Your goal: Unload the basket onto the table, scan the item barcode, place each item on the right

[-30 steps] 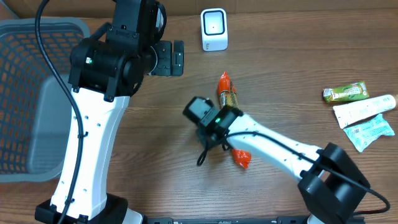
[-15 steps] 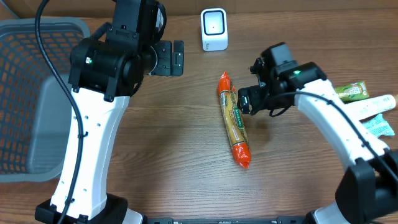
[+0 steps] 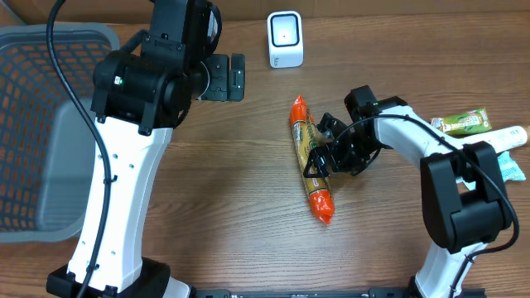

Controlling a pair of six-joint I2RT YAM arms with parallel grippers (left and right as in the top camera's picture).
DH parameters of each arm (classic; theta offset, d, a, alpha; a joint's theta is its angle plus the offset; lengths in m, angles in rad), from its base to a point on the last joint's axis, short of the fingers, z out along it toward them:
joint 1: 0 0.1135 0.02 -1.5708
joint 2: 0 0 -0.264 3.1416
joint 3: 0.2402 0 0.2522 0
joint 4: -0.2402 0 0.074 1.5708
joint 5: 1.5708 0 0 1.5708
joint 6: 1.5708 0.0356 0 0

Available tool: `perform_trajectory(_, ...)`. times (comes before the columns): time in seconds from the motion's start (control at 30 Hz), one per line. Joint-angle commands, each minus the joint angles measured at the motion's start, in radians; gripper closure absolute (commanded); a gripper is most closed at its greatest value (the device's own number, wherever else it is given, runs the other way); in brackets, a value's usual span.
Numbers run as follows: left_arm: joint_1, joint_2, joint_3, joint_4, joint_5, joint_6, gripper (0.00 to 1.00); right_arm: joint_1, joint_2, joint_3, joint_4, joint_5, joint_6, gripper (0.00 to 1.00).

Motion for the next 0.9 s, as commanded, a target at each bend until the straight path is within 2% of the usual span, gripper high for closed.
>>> perform_trajectory(0.0,0.004,0.005,0.003,0.001,-0.01,0.019,0.0,0.033,0.047,0.004,0.014,-0.048,-0.029,0.01)
perform_trajectory(0.1,0.004,0.005,0.003,0.001,-0.01,0.019,0.0,0.064,0.063,0.004,0.019,-0.047,-0.029,0.13)
perform_trajectory(0.23,0.004,0.005,0.003,0.001,-0.01,0.019,0.0,0.099,0.064,0.004,0.03,-0.043,-0.014,0.46)
perform_trajectory(0.33,0.004,0.005,0.003,0.001,-0.01,0.019,0.01,0.1,0.064,0.005,0.024,-0.043,-0.013,0.61)
perform_trajectory(0.63,0.004,0.005,0.003,0.001,-0.01,0.019,0.01,0.077,0.005,0.08,-0.056,0.153,0.139,0.84)
perform_trajectory(0.87,0.004,0.005,0.003,0.001,-0.01,0.019,0.0,0.143,-0.143,0.1,-0.071,0.608,0.388,0.91)
